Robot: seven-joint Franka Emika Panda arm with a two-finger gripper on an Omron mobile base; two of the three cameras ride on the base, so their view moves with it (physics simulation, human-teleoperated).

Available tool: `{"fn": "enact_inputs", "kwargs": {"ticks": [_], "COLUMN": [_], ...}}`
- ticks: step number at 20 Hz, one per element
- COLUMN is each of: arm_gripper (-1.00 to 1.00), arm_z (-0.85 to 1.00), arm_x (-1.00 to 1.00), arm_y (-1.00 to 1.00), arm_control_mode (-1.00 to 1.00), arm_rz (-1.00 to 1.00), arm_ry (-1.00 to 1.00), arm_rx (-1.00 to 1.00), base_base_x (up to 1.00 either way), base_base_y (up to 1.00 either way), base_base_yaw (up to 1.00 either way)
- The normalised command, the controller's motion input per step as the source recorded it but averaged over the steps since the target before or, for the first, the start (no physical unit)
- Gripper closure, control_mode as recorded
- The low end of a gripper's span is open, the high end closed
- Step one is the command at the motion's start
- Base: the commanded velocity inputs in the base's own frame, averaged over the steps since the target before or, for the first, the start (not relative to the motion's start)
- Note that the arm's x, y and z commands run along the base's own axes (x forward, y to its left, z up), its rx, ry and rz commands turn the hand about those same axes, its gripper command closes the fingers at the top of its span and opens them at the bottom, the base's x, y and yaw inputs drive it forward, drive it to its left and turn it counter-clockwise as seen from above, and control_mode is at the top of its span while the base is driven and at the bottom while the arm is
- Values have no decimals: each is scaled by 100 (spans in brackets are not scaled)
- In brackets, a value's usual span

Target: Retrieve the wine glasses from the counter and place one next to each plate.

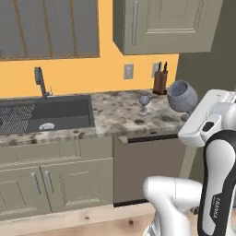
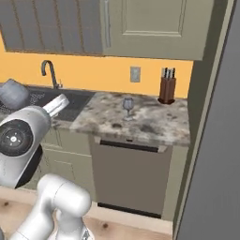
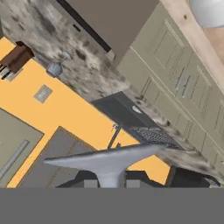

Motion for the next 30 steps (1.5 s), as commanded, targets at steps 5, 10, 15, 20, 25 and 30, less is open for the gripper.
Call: {"fn": "enact_inputs", "kwargs": {"ticks": [5,10,15,20,25,30], "arm_gripper": [100,100,100,100,100,100], "arm_z": [0,0,0,0,0,0], "arm_x": [0,0,0,0,0,0], "arm_y": [0,0,0,0,0,0], "arm_control_mode": [100,100,100,100,100,100], "arm_rz": [0,0,0,0,0,0], "arm_ry": [0,0,0,0,0,0], "arm_rx": [0,0,0,0,0,0], "base_base_x": [0,0,3,14,74,62], "base_base_y": [0,0,0,0,1,0], "base_base_yaw": [76,83,83,77,71,65]}}
